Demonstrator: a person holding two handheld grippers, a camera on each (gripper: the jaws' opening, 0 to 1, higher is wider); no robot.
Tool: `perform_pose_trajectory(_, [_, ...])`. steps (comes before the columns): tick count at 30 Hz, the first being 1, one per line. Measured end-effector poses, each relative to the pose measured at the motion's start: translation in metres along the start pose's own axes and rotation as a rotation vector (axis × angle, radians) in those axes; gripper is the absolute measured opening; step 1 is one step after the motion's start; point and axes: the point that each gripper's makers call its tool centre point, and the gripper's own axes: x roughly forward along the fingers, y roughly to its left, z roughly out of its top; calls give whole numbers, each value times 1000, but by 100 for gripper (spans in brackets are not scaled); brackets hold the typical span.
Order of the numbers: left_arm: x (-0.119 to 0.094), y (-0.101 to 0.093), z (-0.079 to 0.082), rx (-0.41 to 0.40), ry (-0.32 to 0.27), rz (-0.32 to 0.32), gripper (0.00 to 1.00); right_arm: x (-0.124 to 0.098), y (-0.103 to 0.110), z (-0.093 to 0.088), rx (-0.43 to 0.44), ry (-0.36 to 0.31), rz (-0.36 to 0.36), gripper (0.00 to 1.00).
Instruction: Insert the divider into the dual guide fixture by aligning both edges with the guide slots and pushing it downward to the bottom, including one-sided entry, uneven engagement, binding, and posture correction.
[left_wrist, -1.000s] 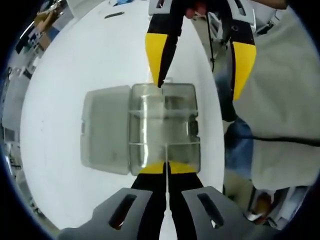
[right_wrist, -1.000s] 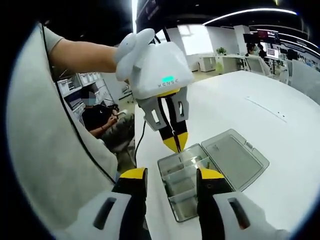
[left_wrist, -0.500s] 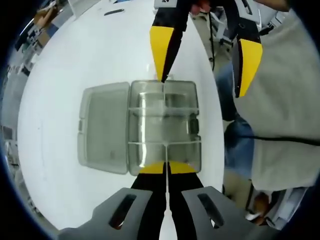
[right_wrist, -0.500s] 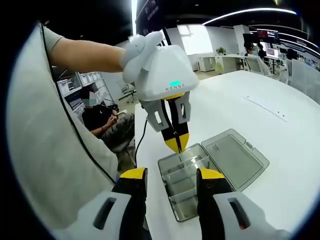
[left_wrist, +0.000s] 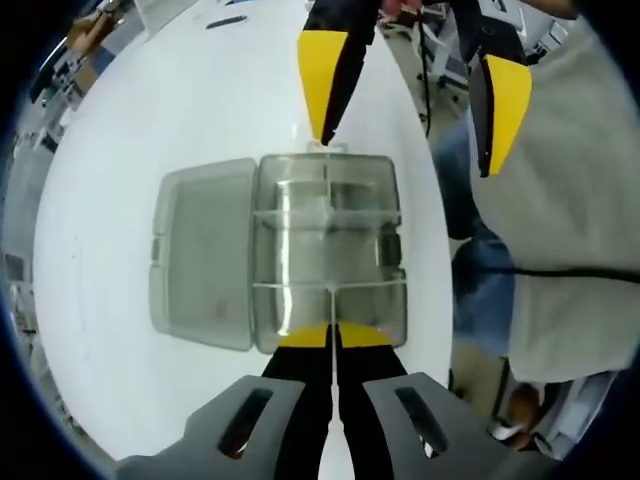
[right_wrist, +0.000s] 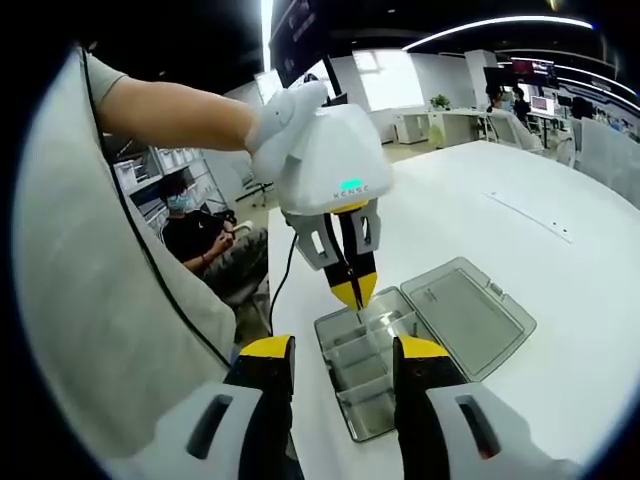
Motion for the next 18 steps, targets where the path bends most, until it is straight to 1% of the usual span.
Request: perform_pose_trajectory(18, [14,0,-4,-10,2,-1,0,-1,1,-2,1,5,-2,36])
